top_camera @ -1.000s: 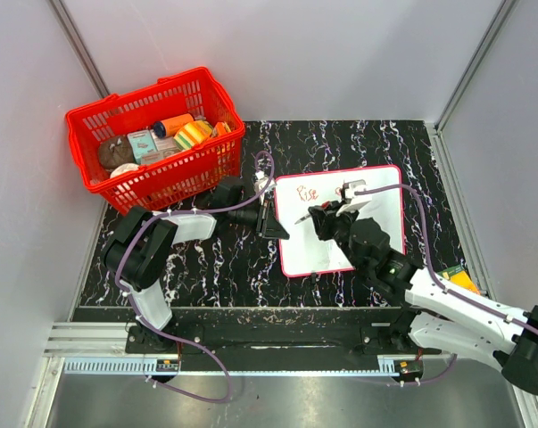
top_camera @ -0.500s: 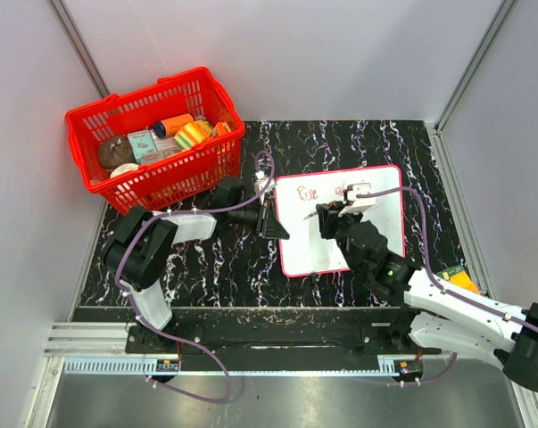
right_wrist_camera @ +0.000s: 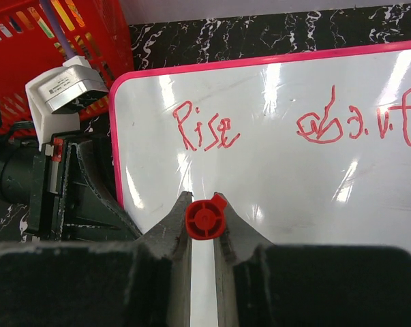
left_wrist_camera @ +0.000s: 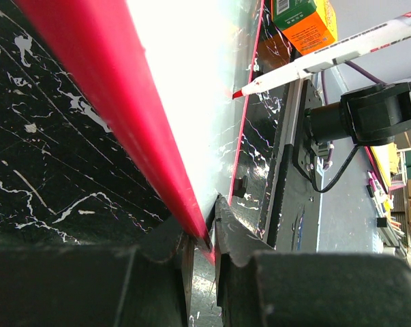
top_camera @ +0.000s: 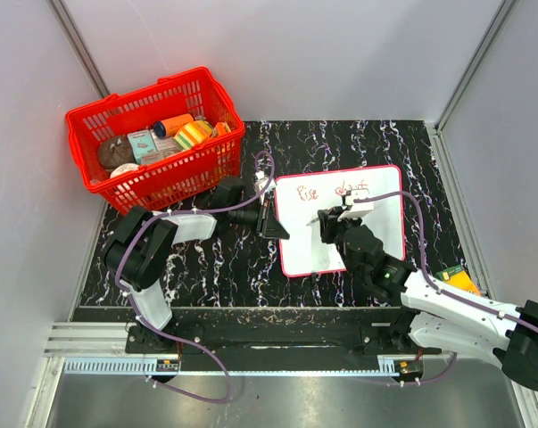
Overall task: Write a sentence on the whiteboard
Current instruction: Write on the whiteboard with the whiteboard.
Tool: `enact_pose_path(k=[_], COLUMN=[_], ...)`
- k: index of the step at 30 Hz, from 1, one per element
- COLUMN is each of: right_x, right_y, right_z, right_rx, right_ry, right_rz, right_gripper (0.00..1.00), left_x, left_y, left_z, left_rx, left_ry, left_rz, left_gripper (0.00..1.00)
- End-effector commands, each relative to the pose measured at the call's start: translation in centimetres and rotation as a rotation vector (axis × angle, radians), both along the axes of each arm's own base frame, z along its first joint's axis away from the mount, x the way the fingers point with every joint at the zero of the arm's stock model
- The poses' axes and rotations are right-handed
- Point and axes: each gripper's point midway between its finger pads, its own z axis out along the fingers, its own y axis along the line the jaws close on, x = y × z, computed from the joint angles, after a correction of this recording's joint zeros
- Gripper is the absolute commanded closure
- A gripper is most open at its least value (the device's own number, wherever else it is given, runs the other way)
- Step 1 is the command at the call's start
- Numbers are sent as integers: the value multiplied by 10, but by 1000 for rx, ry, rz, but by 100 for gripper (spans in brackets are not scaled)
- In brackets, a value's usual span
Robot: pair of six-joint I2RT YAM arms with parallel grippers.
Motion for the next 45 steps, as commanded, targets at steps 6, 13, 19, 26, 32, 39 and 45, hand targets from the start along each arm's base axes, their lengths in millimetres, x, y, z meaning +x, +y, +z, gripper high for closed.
enact_pose_path(k=[6, 13, 19, 26, 32, 39, 45], right_x=[-1, -6, -8, -9, -12, -11, -12], right_y=[-5, -7, -7, -6, -5, -2, -4], right_z=[-4, -13, -18, -20, -24, -24, -18], right_rx=[15, 8, 5, -15, -22, -37, -16], right_ry=[8, 30, 43, 52, 61, 67, 52], right_rz=[-32, -18, -9, 4, 17, 31, 31], right_gripper=[100, 100, 100, 100, 100, 100, 100], left_x=[-3, -3, -3, -3, -3, -3, -3], left_y=[-2, -2, -2, -2, -2, -3, -3], left_z=[-17, -18, -18, -17, -17, -18, -18], left_rx=[73, 73, 74, 71, 71, 72, 74], left_ry=[-62, -61, -61, -63, -63, -60, -61], left_rz=[-6, -8, -6, -8, -9, -10, -8], left_gripper=[100, 100, 100, 100, 100, 100, 100])
